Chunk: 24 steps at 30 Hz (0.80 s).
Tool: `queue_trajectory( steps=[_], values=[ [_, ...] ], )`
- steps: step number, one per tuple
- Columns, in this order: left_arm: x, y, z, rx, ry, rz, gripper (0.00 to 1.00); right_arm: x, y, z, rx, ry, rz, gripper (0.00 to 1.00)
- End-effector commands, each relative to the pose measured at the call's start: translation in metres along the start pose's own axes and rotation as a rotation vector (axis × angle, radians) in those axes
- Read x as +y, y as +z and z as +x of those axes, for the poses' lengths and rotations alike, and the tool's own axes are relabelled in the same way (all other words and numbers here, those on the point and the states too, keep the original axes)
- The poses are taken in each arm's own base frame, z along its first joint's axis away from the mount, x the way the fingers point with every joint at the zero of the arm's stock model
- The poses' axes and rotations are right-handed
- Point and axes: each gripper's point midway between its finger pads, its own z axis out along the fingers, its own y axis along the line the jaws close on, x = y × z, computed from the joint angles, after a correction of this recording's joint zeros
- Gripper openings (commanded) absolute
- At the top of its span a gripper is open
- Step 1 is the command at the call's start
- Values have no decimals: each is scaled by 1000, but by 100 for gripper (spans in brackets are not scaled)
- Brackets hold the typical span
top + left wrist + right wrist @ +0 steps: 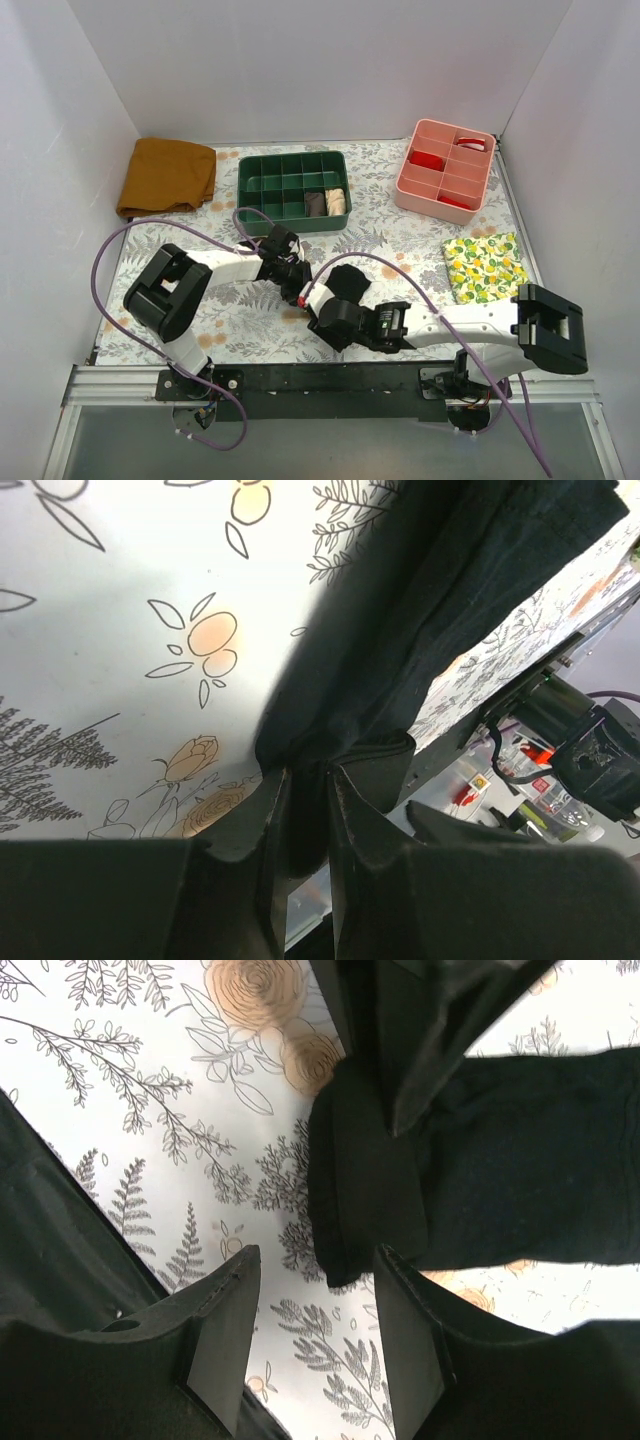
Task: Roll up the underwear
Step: Roll the underwear to the center of the board.
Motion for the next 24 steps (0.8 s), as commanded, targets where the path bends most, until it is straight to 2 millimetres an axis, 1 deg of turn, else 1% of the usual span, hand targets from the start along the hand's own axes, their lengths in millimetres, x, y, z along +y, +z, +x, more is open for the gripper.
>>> queue_trajectory(
  steps=[1, 4, 6, 10, 16, 18, 19, 21, 24],
  values=[
    [19, 2, 10, 51, -15, -95, 0, -1, 4, -23, -39, -78, 83, 57],
    [20, 2, 12, 61, -16, -95, 0, 0, 10, -24, -32, -111, 89, 57],
    [21, 3, 12, 65, -17, -97, 0, -2, 13, -22, -23, -124, 108, 57],
    [21, 4, 14, 80, -19, -92, 0, -9, 22, -7, 28, -154, 148, 57],
    [20, 5, 15, 98, -11, -85, 0, -14, 28, 5, 58, -164, 182, 54],
    [21, 6, 16, 106, -10, -83, 0, -13, 30, 9, 67, -164, 182, 49],
    [21, 6, 17, 110, -12, -83, 0, -14, 31, 10, 72, -163, 183, 44],
    [21, 6, 17, 110, -13, -85, 0, -14, 33, 15, 79, -160, 185, 39],
    [22, 6, 18, 114, -13, -84, 0, -13, 34, 19, 84, -154, 180, 25]
  ],
)
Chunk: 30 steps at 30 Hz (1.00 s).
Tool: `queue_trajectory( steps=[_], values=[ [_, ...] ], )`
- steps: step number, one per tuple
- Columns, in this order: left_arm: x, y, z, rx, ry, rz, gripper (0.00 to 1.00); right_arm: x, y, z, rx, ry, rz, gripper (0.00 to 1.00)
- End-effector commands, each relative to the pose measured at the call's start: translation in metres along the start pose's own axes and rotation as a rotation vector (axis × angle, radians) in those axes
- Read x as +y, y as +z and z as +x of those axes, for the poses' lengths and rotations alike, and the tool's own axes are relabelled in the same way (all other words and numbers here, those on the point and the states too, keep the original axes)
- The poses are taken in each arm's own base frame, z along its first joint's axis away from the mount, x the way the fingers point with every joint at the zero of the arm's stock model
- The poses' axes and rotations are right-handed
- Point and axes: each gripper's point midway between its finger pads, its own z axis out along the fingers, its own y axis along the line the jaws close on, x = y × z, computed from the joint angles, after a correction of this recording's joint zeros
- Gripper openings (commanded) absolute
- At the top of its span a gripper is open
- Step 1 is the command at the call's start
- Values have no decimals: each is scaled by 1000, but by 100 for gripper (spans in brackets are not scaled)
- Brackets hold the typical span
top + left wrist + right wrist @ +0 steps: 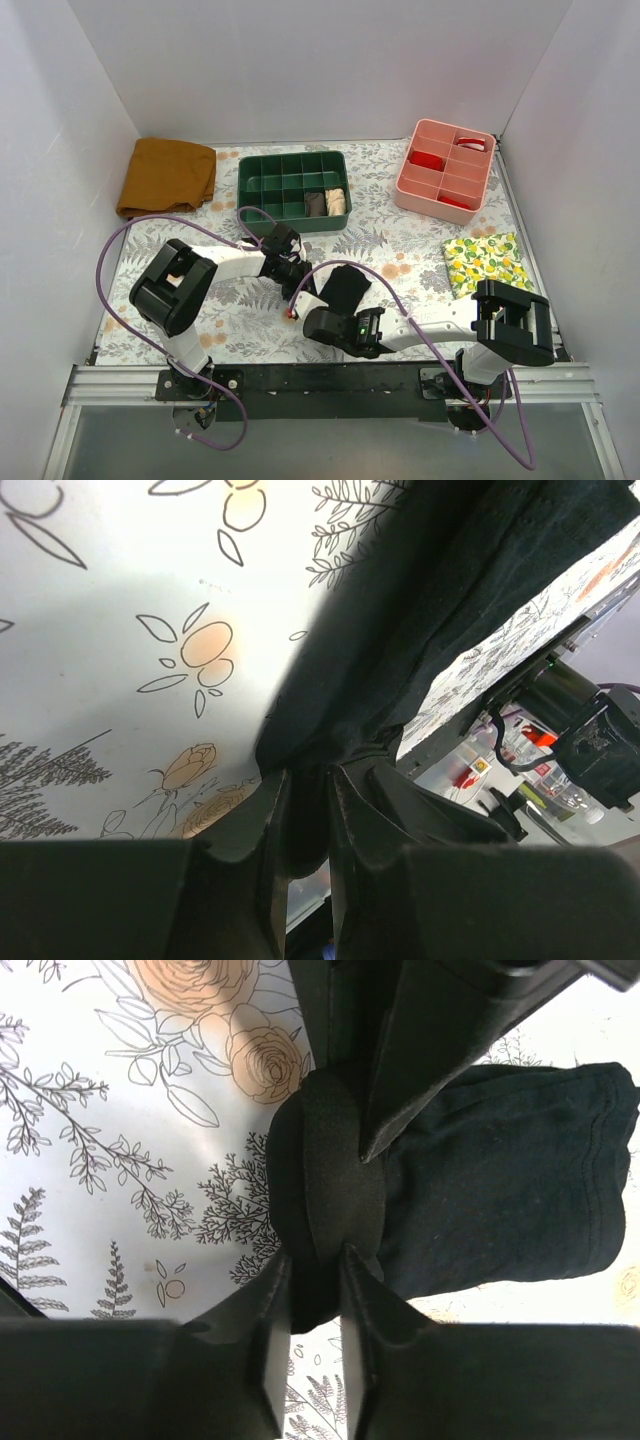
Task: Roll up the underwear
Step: Roll the underwear to the center of the board.
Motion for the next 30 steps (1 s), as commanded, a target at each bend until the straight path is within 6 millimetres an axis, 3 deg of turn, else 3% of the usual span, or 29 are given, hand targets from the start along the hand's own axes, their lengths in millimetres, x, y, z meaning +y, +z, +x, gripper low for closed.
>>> queue_trajectory(
  steps=[1, 4, 6, 8, 9, 10, 13, 15, 18, 21, 24, 30],
  values=[
    [21, 5, 15, 54, -17, -78, 0, 3, 6, 7, 11, 11, 2, 17],
    [19, 4, 14, 44, -9, -71, 3, 10, 6, 12, 7, 43, -38, 7],
    [17, 2, 12, 32, -5, -66, 14, 13, 6, 17, 9, 73, -60, 3],
    [12, -2, 7, -8, 17, -53, 17, 20, 5, 17, 4, 106, -104, 1],
    [10, -3, 6, -19, 19, -50, 28, 20, 3, 19, 2, 123, -118, 1],
    [6, -6, 3, -42, 24, -39, 33, 25, 2, 19, 2, 143, -151, 1],
    [3, -10, -4, -85, 29, -41, 37, 28, -1, 16, -13, 200, -212, 1],
    [4, -12, -7, -110, 26, -51, 49, 25, -2, 10, -36, 239, -240, 1],
    [-1, -17, -14, -157, 34, -48, 48, 26, -3, 11, -26, 279, -300, 1],
    [-2, -25, -22, -217, 29, -61, 61, 26, -4, 5, -50, 315, -358, 1],
    [0, -37, -32, -288, 9, -65, 62, 26, -4, 6, -49, 342, -410, 1],
    [18, -65, -47, -413, -54, -63, 64, 28, -6, 10, -40, 400, -501, 1]
  ],
)
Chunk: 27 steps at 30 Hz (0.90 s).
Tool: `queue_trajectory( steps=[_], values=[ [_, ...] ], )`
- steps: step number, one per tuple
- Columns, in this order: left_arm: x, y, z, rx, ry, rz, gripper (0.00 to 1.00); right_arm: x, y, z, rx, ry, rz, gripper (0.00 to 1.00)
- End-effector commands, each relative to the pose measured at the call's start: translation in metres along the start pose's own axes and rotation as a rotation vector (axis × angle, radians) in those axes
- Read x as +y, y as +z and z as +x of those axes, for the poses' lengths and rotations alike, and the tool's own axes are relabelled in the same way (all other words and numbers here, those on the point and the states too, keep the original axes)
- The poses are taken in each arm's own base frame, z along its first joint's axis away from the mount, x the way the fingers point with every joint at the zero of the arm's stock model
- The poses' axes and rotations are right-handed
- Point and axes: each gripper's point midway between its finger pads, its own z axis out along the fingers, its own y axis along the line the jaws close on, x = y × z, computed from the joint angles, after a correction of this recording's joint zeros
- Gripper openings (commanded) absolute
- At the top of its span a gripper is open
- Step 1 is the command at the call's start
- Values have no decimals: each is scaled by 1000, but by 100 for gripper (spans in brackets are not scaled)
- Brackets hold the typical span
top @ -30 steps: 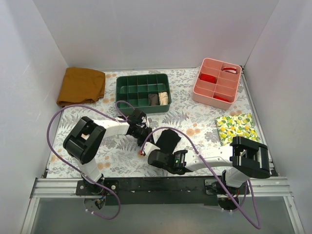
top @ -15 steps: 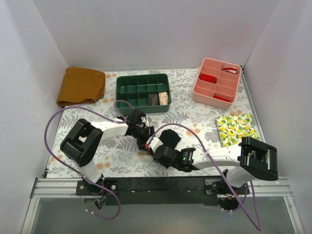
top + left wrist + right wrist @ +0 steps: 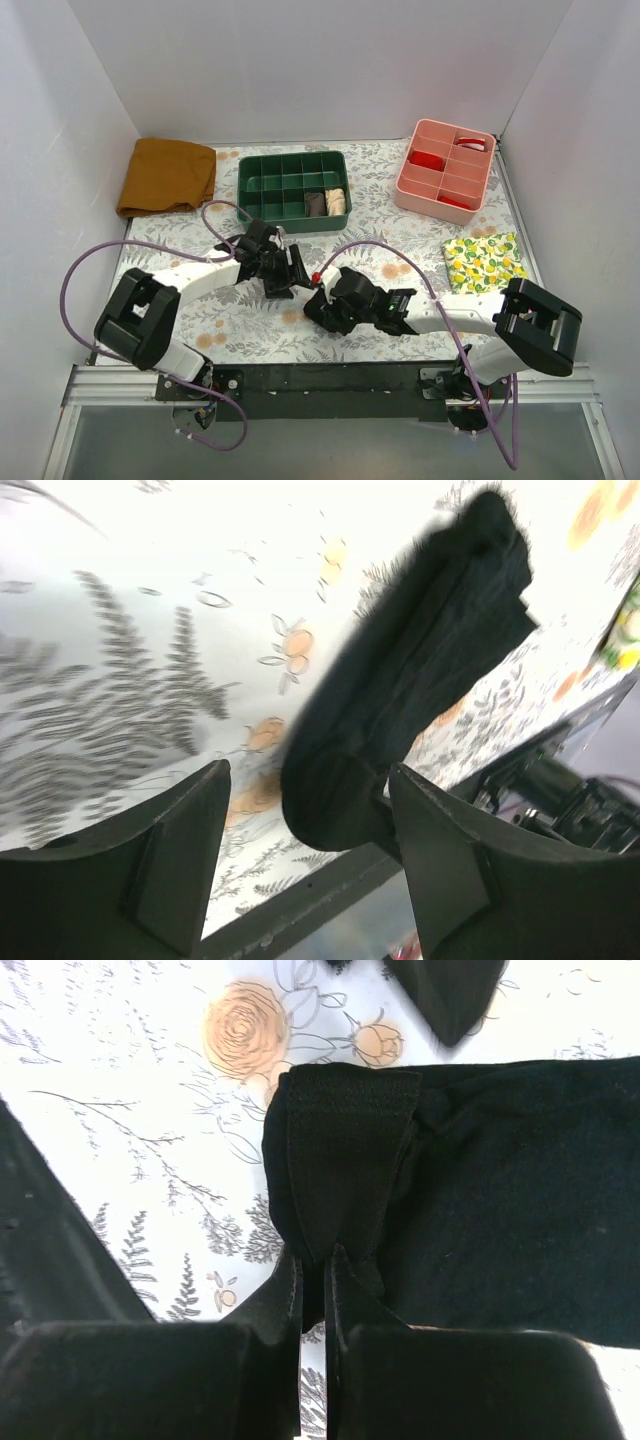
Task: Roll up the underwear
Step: Roll the underwear to the center of the board.
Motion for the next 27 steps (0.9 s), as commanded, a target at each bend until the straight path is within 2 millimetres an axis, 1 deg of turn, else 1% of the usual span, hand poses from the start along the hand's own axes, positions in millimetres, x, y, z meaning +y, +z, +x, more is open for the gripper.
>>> queue_trajectory(
  steps=[1, 2, 3, 4, 5, 6, 7, 8, 9, 10, 11, 12, 14, 18, 20, 22, 23, 25, 27],
  values=[
    [7, -23, -24, -143, -32, 9, 64, 19, -4, 28, 84, 73, -159, 1],
    [8, -25, -25, -152, -33, 11, 64, 17, -4, 27, 80, 93, -170, 1],
    [13, -26, -25, -158, -41, 8, 65, 17, -4, 31, 88, 109, -184, 1],
    [11, -30, -26, -173, -30, 21, 65, 21, -6, 32, 95, 132, -221, 1],
    [12, -31, -25, -174, -26, 25, 65, 19, -5, 29, 82, 149, -234, 1],
    [15, -30, -21, -170, -24, 26, 65, 18, -5, 31, 90, 164, -246, 1],
    [13, -31, -21, -172, -19, 37, 65, 22, -5, 31, 98, 181, -272, 1],
    [10, -32, -19, -171, -11, 56, 65, 20, -3, 30, 98, 195, -281, 1],
    [12, -31, -16, -168, -8, 63, 65, 20, -3, 31, 106, 209, -292, 1],
    [12, -31, -14, -167, -4, 72, 66, 24, -4, 30, 114, 219, -325, 1],
    [10, -33, -14, -172, 2, 84, 67, 23, -4, 27, 115, 237, -343, 1],
    [9, -34, -12, -174, 11, 98, 67, 23, -2, 32, 139, 257, -357, 1],
    [12, -33, -7, -165, 19, 106, 68, 24, 0, 31, 153, 277, -388, 1],
    [9, -38, -2, -182, 44, 149, 69, 20, 4, 37, 185, 343, -402, 1],
    [11, -39, 3, -183, 49, 160, 71, 15, 4, 38, 186, 379, -399, 1],
    [6, -43, 3, -204, 65, 193, 73, 16, 2, 38, 188, 410, -418, 1],
    [9, -43, 7, -201, 68, 200, 75, 13, 3, 39, 192, 433, -406, 1],
    [1, -47, 5, -231, 92, 245, 77, 13, 2, 42, 213, 479, -415, 1],
    [-1, -47, 9, -229, 111, 283, 79, 7, 4, 48, 237, 528, -404, 1]
  ],
)
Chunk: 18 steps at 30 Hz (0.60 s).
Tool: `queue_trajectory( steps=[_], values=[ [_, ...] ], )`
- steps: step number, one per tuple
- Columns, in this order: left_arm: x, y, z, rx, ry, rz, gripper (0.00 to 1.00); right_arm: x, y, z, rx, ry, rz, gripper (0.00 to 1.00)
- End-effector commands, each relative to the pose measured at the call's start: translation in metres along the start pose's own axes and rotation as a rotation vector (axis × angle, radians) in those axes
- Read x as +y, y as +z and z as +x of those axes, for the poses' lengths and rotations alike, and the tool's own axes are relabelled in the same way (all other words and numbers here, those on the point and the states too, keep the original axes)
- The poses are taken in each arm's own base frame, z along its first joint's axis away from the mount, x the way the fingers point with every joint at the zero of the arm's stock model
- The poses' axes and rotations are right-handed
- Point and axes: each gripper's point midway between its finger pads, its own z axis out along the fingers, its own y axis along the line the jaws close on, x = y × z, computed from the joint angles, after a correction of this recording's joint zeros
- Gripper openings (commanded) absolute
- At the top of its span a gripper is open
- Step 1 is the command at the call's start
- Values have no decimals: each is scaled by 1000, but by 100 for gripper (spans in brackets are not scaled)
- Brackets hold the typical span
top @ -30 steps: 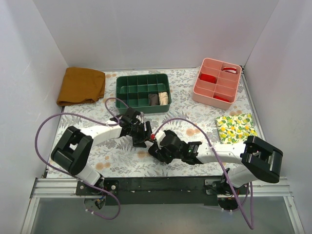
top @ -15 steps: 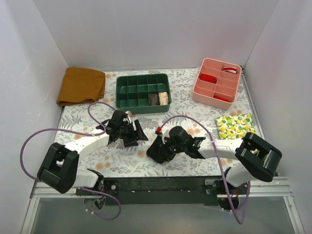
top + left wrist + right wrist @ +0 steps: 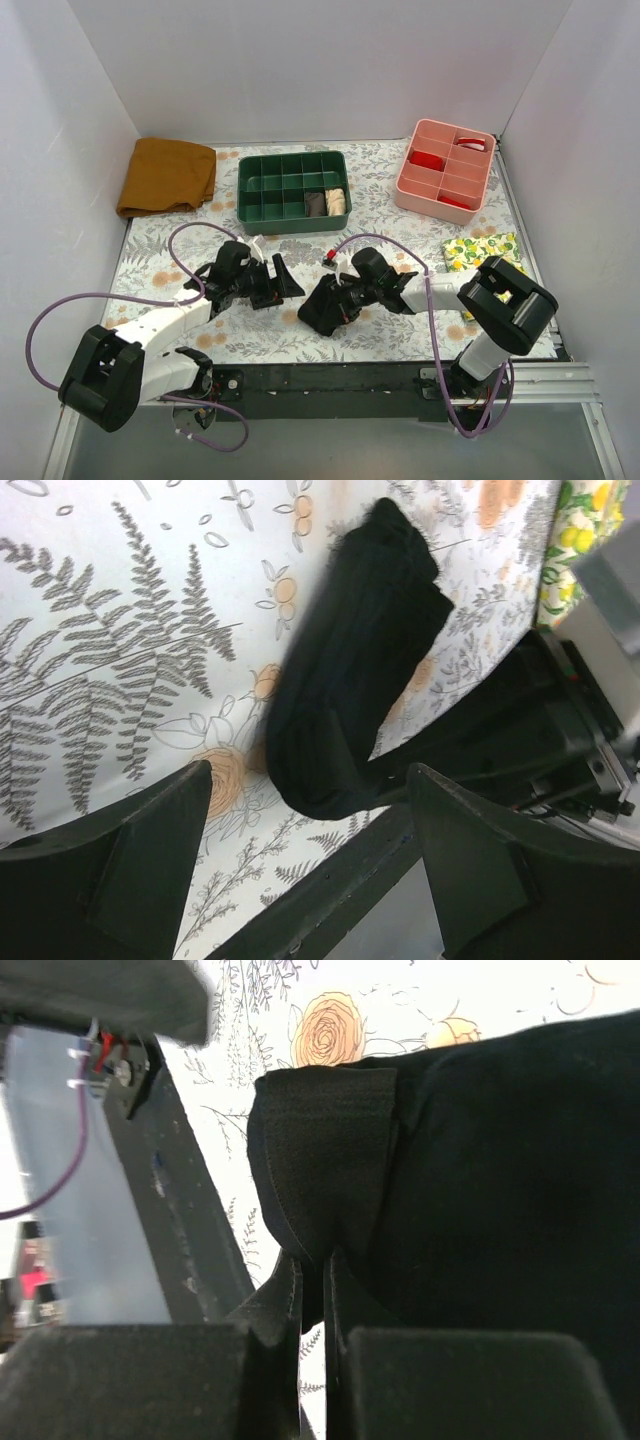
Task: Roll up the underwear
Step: Roll the underwear to the center of the board.
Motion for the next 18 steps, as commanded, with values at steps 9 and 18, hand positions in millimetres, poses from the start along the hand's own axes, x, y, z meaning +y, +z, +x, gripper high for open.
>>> queue_trajectory(
  steps=[9, 18],
  values=[
    [-23, -2, 8, -14, 69, 208, 81, -28, -7, 50, 144, 310, 44, 1],
    [-21, 2, 19, 17, 80, 254, 81, -26, -8, 52, 177, 415, -20, 1]
  ],
)
